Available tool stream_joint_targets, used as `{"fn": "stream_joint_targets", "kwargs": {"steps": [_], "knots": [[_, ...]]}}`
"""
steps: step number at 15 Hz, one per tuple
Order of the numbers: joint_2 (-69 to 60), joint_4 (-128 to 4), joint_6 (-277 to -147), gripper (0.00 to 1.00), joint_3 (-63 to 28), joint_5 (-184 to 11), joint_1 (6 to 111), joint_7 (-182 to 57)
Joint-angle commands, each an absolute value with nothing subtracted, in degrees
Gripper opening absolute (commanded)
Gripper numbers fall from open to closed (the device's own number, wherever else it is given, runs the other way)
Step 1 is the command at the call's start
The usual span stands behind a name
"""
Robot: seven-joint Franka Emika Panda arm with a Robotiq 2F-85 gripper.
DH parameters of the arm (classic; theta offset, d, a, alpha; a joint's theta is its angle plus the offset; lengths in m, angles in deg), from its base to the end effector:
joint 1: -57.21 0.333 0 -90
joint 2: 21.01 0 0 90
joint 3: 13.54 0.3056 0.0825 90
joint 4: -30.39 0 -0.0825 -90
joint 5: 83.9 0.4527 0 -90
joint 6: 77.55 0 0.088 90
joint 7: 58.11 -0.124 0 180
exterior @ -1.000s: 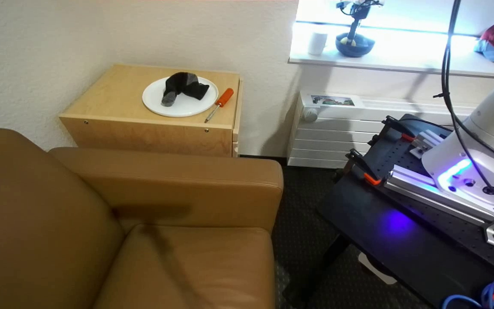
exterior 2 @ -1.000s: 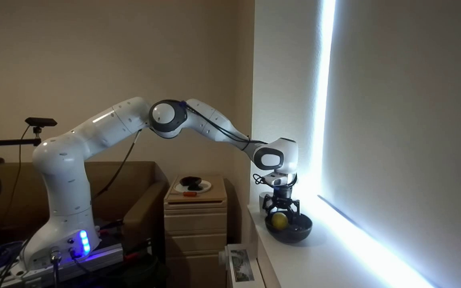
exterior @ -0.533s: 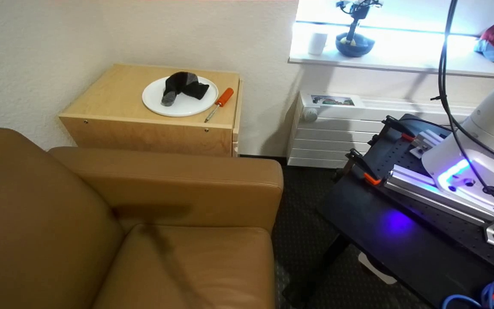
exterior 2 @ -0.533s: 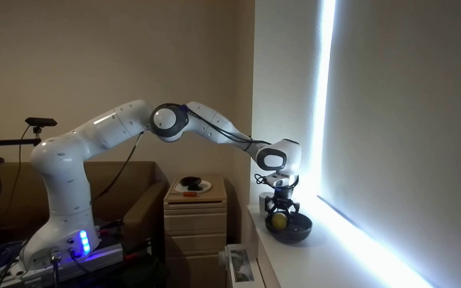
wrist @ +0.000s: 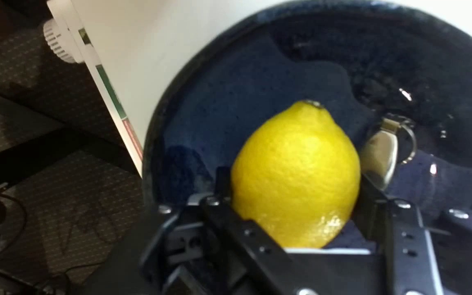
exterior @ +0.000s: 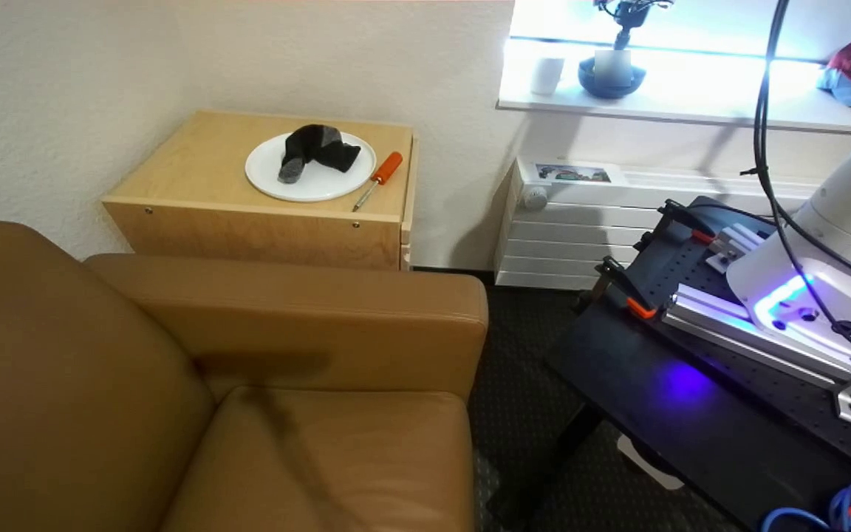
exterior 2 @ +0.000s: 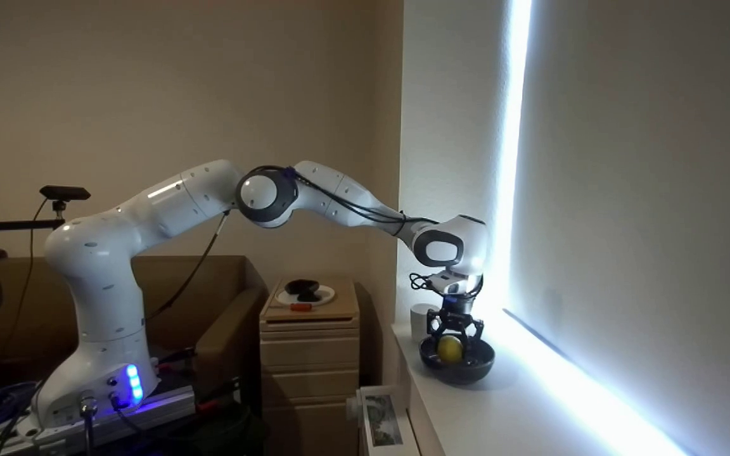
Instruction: Remove the lemon from the bowl and place it on the nightstand
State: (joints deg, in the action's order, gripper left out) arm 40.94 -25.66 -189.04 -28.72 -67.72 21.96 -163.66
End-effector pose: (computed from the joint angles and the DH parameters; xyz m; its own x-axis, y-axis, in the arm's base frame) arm 0.5939 -0.5726 0.1459 -0.9086 -0.4176 0.0042 -0.4156 0.9054 0.0869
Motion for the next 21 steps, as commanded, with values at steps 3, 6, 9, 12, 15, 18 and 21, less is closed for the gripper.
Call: {"fn": "stream_joint_targets", "kwargs": {"steps": [3, 6, 9, 12, 15, 18, 21], "knots": [[34.5, -26.0, -185.6, 0.44, -29.3, -70.9, 19.4, -147.5], [26.7, -32.3, -184.0, 0.44, -30.7, -75.3, 21.3, -139.1], [19.6, -40.0, -186.1, 0.44, -30.7, -80.4, 24.8, -133.2], [13.7, -47.5, -187.8, 0.44, -30.0, -84.8, 28.4, -128.2], [8.3, -55.2, -189.3, 0.44, -29.1, -88.1, 32.2, -123.6], [2.2, -63.2, -191.0, 0.44, -27.3, -88.5, 34.5, -118.1], [5.5, -59.0, -188.2, 0.69, -30.2, -85.9, 36.9, -118.1]]}}
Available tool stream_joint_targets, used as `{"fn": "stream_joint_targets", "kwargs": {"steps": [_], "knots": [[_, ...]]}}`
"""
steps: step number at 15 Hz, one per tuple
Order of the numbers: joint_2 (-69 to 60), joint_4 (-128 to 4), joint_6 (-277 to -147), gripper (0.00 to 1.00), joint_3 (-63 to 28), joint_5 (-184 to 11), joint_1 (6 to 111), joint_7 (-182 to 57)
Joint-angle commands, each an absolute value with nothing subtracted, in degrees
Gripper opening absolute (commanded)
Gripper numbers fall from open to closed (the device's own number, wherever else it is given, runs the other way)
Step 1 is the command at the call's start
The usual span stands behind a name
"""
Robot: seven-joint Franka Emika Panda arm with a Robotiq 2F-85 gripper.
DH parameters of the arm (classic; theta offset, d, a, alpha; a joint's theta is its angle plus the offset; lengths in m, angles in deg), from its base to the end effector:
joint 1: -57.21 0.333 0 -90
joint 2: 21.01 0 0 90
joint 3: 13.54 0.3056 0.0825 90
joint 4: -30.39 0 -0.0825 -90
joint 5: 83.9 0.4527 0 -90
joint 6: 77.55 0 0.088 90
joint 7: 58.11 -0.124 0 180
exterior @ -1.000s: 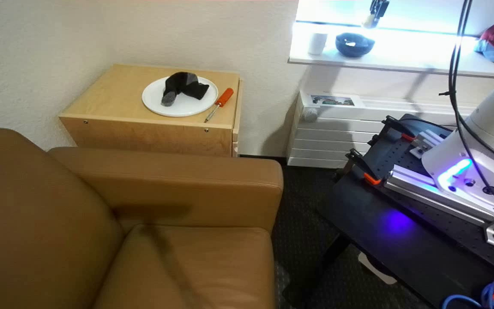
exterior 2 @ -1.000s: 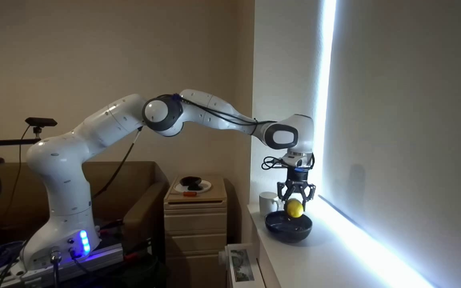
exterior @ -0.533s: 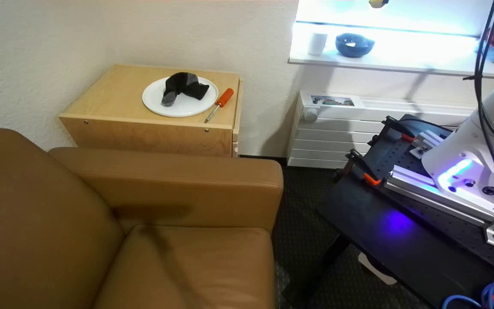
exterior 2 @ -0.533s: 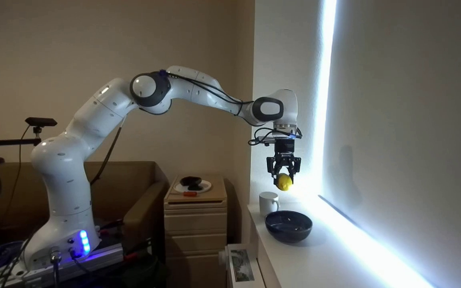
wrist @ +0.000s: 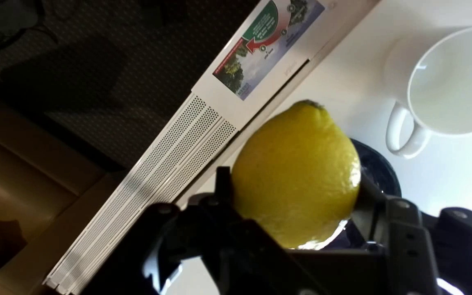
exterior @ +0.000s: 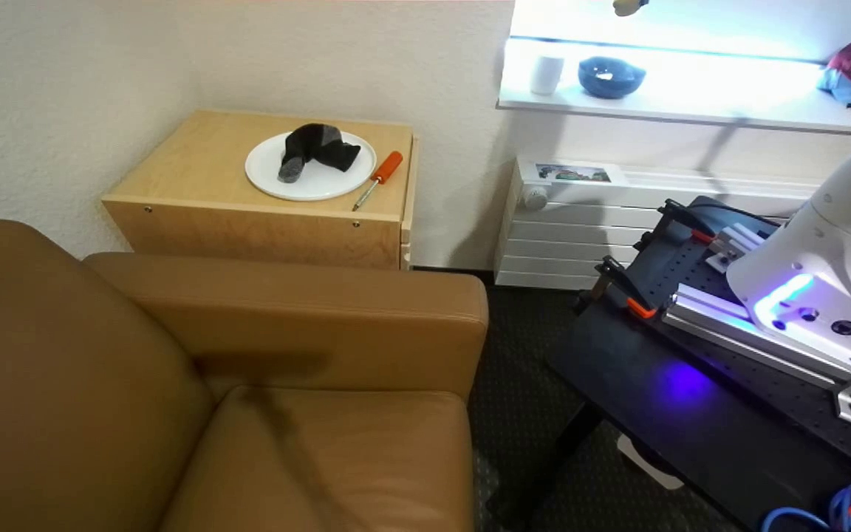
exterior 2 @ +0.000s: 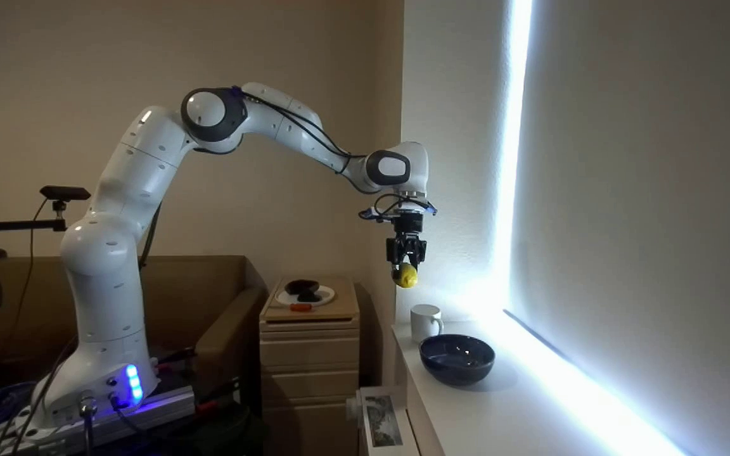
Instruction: Remove the lemon from the bowl and place it on the nightstand
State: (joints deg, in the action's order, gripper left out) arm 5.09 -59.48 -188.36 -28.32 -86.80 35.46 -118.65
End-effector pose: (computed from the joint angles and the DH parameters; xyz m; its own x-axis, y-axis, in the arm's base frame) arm 0.5931 -0.4228 0.3259 -0.0749 -0.9923 0.0985 -0.9853 0.0888 0.1461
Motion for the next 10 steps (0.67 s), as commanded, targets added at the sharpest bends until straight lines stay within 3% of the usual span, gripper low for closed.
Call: {"fn": "stream_joint_targets", "kwargs": {"steps": [1, 2, 3, 10], "knots": [[4.1, -60.6, -188.1, 0.69, -30.2, -85.8, 37.2, -117.3], [3.1, -61.7, -188.2, 0.69, -30.2, -85.8, 37.2, -116.9], [4.3, -61.4, -187.2, 0.44, -30.4, -86.5, 37.2, -116.4], [-2.5, -77.9, -191.4, 0.44, -27.8, -95.4, 48.6, -112.6]]}}
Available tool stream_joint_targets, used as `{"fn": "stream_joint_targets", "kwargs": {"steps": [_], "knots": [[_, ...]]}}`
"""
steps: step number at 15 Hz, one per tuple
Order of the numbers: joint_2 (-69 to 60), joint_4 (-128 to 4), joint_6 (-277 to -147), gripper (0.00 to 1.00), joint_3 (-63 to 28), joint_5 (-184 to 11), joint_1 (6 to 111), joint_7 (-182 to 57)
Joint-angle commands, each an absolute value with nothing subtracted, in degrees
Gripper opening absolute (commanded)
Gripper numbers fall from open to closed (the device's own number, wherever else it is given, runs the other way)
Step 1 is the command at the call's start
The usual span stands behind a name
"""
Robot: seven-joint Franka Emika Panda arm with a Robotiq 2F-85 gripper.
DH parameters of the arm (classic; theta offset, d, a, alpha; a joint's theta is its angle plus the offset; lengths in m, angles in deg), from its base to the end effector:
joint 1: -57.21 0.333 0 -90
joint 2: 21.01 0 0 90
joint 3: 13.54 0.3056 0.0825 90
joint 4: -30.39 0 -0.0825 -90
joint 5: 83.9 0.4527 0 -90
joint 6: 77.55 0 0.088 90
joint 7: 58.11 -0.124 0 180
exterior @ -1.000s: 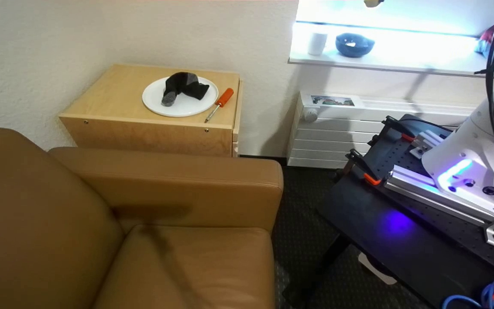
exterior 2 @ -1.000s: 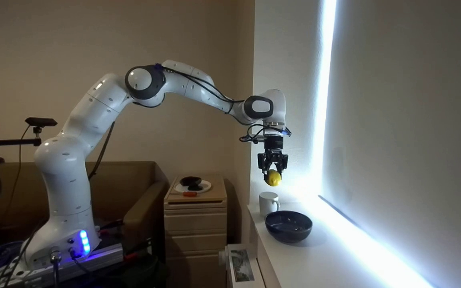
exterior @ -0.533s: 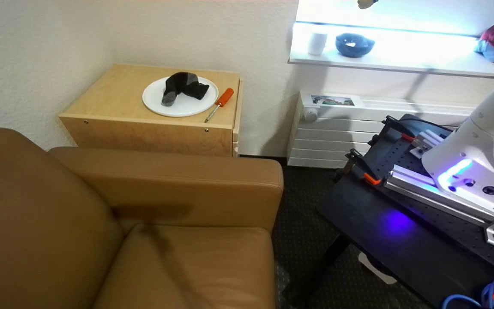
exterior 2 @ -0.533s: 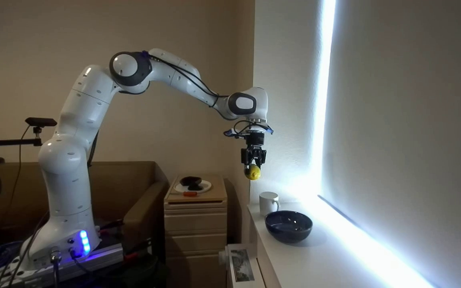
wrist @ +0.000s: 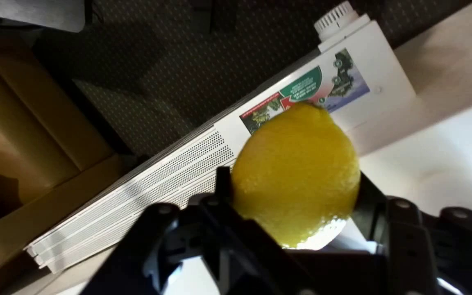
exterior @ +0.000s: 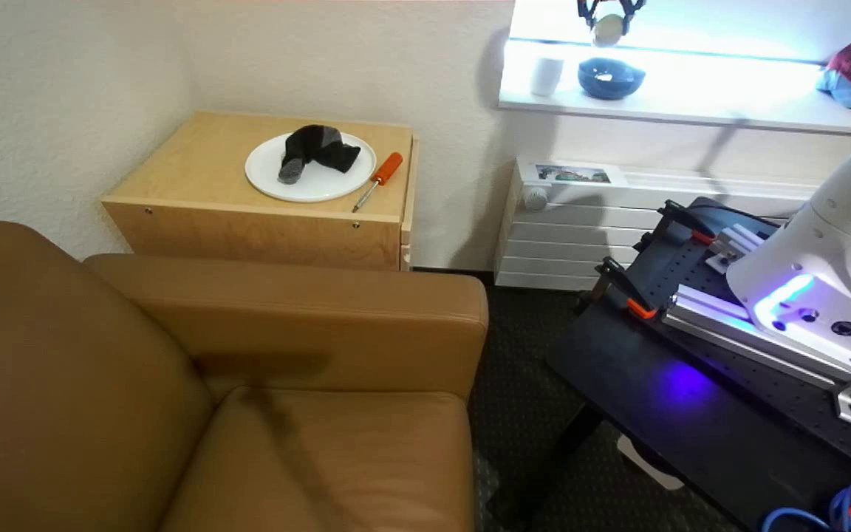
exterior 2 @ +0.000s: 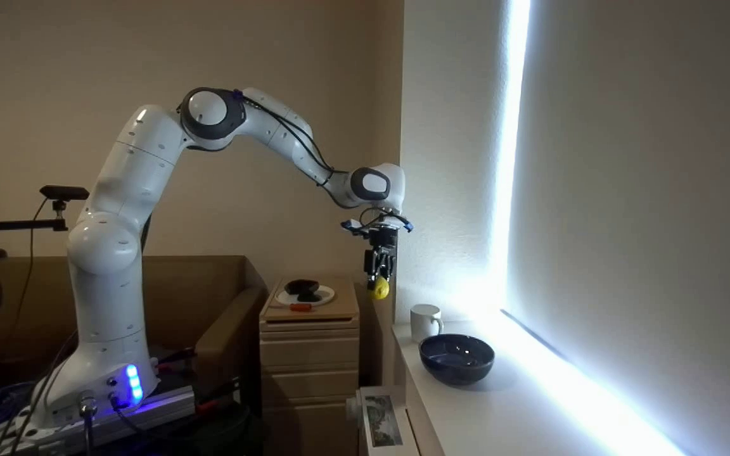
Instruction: Remove the lemon from the bowl and place it on the nightstand
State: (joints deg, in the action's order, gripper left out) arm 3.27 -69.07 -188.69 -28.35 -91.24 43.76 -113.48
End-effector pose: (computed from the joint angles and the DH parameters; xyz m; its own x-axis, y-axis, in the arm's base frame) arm 0.6006 -0.3262 0.2652 0.1876 -0.9808 0.0529 -0.9415 -0.1642 0.2943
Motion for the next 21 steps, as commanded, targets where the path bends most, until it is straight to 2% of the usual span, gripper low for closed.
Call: {"fn": "stream_joint_targets", "kwargs": {"steps": [1, 5, 9, 10, 11, 13, 14, 21], "knots": [[-4.5, -80.6, -191.9, 0.44, -27.2, -97.0, 50.8, -113.0], [-9.8, -85.2, -193.7, 0.44, -23.1, -104.0, 58.9, -117.4], [-13.9, -86.2, -201.8, 0.44, -20.1, -103.1, 59.3, -116.5], [-10.2, -82.6, -197.1, 0.44, -19.4, -103.2, 60.3, -118.0], [-10.8, -82.7, -197.5, 0.69, -19.1, -103.2, 60.3, -117.9], [-10.7, -82.7, -197.3, 0.69, -19.1, -103.2, 60.2, -117.9], [-10.4, -82.7, -197.3, 0.44, -19.1, -103.2, 60.2, -117.9], [4.7, -69.6, -196.4, 0.44, -13.1, -83.5, 60.6, -104.6]]}}
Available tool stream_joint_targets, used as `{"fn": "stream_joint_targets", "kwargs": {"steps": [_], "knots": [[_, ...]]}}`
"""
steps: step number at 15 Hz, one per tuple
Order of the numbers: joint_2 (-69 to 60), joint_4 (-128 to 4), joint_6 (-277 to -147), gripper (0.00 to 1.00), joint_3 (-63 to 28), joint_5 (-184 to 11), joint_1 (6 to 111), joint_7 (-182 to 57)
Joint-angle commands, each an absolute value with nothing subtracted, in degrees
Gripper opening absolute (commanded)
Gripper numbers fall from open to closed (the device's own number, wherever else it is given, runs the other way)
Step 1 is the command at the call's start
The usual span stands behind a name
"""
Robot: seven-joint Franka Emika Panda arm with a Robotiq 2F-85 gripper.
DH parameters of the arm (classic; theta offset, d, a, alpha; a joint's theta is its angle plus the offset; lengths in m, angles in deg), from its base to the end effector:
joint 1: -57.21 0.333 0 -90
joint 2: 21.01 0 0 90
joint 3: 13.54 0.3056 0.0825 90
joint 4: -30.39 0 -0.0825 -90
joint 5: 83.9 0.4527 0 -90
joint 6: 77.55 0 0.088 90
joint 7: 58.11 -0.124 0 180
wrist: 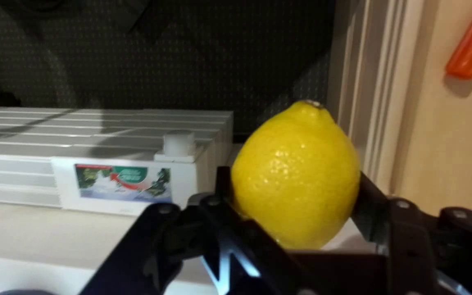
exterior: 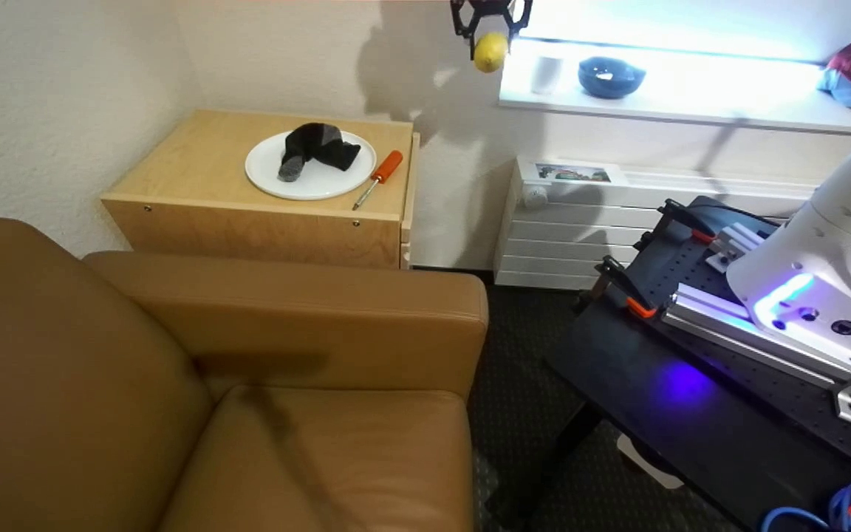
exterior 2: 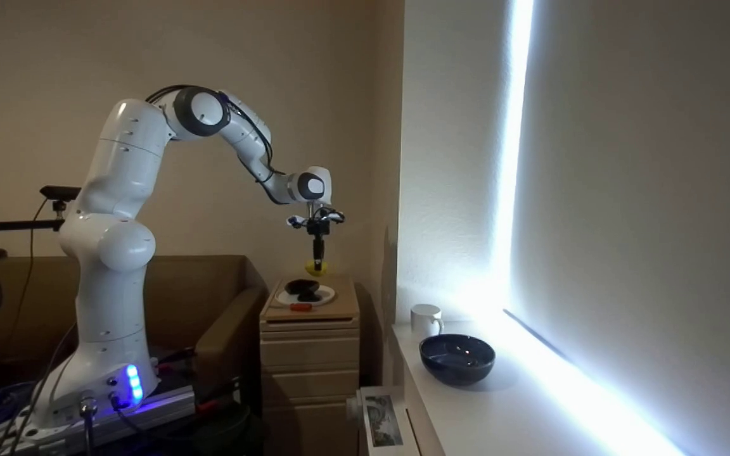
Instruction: Remove the lemon from the bowl and place it on the nightstand
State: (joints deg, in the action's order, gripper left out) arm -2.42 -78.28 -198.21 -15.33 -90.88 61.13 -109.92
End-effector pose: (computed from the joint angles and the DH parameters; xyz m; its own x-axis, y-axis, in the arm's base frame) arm 0.6591 0.0173 0.2552 0.6989 -0.7152 0.0106 -0.7073 -0.6888 0.1590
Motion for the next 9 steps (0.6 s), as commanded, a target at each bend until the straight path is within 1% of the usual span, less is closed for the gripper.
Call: {"fn": "stream_joint_targets", "kwargs": {"steps": [1, 4, 6, 7, 9], "knots": [[7.1, -66.8, -195.8, 0.44, -12.6, -80.8, 60.5, -103.8], [13.3, -59.0, -194.5, 0.44, -13.1, -76.3, 61.0, -106.2], [14.9, -56.3, -193.3, 0.44, -13.1, -74.6, 61.3, -106.3], [12.9, -60.7, -196.2, 0.69, -14.1, -76.1, 62.1, -106.4], [14.5, -58.3, -195.6, 0.69, -14.0, -75.4, 62.1, -106.4]]}}
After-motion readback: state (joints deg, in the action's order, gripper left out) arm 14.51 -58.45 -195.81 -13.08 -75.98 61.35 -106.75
